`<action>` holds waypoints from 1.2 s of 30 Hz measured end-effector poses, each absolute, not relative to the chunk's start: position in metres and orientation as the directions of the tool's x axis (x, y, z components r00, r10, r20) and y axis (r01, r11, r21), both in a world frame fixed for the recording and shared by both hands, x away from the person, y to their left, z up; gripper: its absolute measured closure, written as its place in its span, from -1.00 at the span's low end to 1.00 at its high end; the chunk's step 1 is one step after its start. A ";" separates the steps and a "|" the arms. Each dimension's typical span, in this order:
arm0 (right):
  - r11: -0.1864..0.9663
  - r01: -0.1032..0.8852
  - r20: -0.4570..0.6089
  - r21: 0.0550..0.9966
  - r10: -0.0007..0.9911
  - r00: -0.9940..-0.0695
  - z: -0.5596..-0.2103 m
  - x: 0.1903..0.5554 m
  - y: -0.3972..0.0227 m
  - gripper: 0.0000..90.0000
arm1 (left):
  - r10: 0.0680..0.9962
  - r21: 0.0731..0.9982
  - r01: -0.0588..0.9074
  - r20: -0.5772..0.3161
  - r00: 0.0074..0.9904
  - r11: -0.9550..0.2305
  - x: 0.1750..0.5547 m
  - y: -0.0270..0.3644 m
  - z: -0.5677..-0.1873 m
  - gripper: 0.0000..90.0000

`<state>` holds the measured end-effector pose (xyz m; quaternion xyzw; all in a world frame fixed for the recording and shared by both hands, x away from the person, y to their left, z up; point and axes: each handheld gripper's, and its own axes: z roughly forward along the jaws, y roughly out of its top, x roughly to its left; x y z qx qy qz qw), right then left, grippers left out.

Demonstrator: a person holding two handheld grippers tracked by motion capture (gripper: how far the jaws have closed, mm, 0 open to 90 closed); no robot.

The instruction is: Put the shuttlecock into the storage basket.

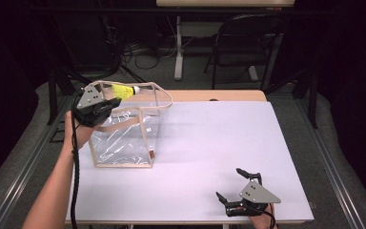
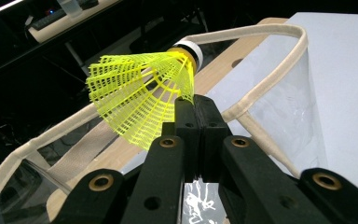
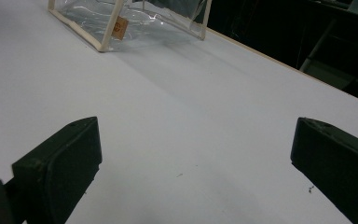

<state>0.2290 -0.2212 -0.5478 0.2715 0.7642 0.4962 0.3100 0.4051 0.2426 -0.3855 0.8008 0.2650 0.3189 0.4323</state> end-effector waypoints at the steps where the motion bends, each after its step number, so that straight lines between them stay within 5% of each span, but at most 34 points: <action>1: 0.360 0.107 -0.204 0.927 0.723 -0.660 -0.548 0.229 -0.221 -0.97 | 0.698 0.859 0.152 0.281 0.658 -0.488 0.406 0.243 -0.386 0.99; 36: 0.362 0.115 -0.200 0.925 0.721 -0.663 -0.548 0.229 -0.221 -0.97 | 0.763 0.759 0.386 0.217 0.608 -0.524 0.433 0.234 -0.387 0.98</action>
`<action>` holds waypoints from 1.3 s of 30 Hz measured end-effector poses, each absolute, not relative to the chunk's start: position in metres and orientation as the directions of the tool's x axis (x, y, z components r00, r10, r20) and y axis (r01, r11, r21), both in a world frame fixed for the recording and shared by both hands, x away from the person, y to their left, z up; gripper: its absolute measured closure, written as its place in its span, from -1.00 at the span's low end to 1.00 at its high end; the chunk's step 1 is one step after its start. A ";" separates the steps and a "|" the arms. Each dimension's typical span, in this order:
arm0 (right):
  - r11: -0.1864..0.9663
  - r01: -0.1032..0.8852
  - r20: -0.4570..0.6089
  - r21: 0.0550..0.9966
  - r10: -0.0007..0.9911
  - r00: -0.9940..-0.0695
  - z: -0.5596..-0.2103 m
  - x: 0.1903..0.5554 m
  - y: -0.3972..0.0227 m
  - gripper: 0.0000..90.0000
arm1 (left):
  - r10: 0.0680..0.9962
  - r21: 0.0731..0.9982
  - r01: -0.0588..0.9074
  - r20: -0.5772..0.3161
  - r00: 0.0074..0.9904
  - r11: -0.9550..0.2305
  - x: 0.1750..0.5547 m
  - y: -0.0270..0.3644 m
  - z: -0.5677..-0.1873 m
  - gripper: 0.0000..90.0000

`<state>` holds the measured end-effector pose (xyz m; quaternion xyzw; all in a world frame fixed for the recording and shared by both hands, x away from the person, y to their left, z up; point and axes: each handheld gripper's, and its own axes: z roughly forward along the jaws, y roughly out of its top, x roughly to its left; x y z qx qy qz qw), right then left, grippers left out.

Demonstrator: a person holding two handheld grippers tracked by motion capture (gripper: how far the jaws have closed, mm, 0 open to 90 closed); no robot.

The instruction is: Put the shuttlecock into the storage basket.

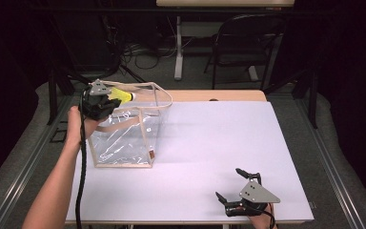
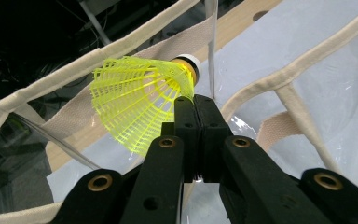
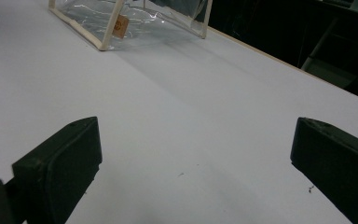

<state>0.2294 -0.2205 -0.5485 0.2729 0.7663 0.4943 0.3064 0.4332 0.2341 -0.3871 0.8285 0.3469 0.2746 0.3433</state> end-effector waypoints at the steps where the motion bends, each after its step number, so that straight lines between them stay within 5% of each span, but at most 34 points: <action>1: 0.362 0.115 -0.200 0.925 0.721 -0.664 -0.548 0.229 -0.221 -0.97 | 0.764 0.756 0.393 0.213 0.609 -0.524 0.434 0.234 -0.387 0.98; 39: 0.367 0.119 -0.201 0.923 0.721 -0.664 -0.549 0.230 -0.221 -0.96 | 0.825 0.633 0.603 0.102 0.556 -0.485 0.484 0.223 -0.399 0.98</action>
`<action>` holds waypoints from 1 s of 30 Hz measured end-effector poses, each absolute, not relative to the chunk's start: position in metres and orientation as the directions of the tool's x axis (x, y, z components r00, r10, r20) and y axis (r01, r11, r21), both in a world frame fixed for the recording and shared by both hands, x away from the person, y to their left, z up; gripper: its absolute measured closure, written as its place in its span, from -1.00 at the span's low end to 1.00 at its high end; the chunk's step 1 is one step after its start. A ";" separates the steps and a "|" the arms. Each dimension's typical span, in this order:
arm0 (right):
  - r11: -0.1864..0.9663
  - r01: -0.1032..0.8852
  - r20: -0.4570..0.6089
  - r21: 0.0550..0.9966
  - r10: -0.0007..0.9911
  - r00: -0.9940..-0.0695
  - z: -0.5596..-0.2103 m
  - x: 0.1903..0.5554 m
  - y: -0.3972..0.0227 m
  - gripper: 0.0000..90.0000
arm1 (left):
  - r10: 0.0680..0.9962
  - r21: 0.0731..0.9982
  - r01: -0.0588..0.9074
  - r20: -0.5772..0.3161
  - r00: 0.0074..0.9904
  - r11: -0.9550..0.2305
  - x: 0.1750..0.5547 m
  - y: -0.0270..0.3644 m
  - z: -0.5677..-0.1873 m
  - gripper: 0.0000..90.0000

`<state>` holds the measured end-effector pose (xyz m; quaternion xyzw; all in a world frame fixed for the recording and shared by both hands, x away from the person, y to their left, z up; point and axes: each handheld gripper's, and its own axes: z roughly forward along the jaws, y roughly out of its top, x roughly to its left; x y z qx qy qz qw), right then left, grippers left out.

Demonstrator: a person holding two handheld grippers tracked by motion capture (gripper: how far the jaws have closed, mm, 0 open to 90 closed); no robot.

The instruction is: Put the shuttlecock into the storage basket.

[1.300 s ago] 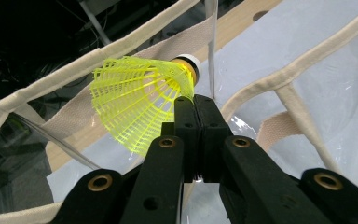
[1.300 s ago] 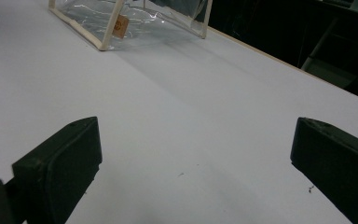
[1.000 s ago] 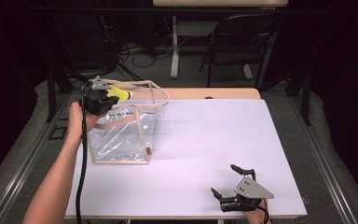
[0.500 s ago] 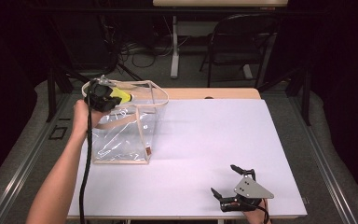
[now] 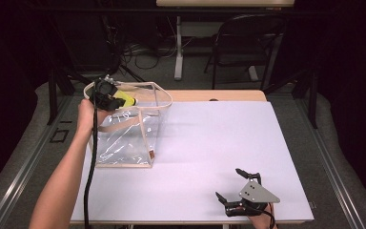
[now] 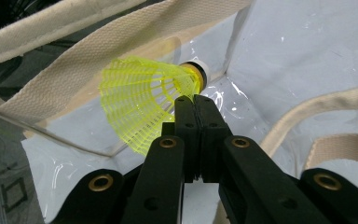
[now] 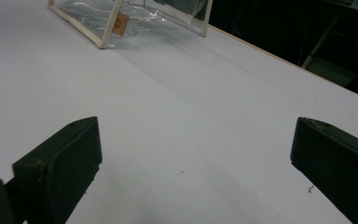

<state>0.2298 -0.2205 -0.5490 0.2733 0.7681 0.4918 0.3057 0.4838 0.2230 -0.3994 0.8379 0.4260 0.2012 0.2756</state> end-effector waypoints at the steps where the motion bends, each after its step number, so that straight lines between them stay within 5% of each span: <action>1: 0.367 0.120 -0.201 0.922 0.721 -0.663 -0.549 0.230 -0.220 -0.97 | 0.826 0.634 0.606 0.095 0.555 -0.480 0.485 0.223 -0.400 0.98; 10: 0.369 0.119 -0.202 0.922 0.720 -0.664 -0.549 0.230 -0.220 -0.96 | 0.840 0.626 0.634 0.064 0.539 -0.454 0.489 0.224 -0.403 0.92; 19: 0.368 0.117 -0.203 0.923 0.720 -0.663 -0.549 0.229 -0.221 -0.96 | 0.857 0.742 0.543 0.082 0.509 -0.393 0.471 0.226 -0.389 -0.03; 30: 0.368 0.116 -0.204 0.923 0.720 -0.663 -0.549 0.229 -0.220 -0.96 | 0.833 0.837 0.407 0.101 0.544 -0.367 0.438 0.223 -0.377 -0.61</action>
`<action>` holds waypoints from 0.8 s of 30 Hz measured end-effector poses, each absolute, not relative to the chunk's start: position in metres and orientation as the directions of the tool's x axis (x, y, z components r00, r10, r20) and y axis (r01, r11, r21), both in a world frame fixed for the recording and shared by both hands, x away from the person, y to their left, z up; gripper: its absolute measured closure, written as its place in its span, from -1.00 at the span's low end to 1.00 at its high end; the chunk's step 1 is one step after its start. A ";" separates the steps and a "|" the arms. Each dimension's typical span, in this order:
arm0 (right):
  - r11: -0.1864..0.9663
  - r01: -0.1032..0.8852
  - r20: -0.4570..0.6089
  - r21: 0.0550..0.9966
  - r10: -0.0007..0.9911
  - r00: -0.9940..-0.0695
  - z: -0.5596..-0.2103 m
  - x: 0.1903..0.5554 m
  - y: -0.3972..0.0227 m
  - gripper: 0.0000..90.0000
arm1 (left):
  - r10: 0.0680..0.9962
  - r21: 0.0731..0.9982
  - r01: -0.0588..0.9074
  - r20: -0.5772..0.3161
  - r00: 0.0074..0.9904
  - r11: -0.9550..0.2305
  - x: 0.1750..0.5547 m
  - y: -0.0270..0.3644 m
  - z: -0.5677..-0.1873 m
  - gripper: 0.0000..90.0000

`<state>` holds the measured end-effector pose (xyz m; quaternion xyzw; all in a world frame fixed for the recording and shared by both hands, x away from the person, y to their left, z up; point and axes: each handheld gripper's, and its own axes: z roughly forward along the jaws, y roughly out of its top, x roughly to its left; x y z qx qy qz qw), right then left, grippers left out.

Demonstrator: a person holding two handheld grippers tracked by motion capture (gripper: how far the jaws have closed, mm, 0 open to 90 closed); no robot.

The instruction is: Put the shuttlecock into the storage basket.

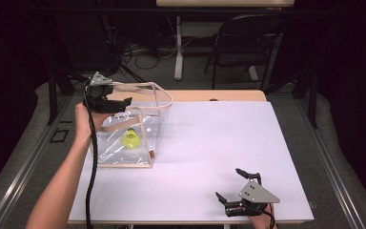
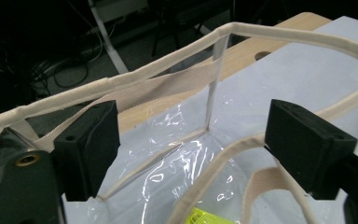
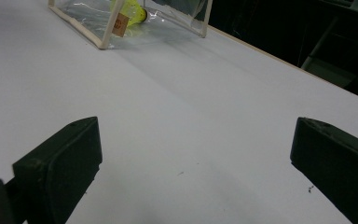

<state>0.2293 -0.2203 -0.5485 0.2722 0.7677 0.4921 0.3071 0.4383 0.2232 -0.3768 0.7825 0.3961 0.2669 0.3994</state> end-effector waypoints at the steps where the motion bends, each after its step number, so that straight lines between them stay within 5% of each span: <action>1: 0.367 0.115 -0.203 0.923 0.720 -0.664 -0.548 0.229 -0.220 -0.96 | 0.827 0.840 0.397 0.103 0.552 -0.370 0.435 0.223 -0.377 -0.65; 24: 0.367 0.116 -0.203 0.923 0.719 -0.664 -0.549 0.230 -0.220 -0.96 | 0.794 0.889 0.291 0.119 0.597 -0.352 0.376 0.229 -0.400 -0.99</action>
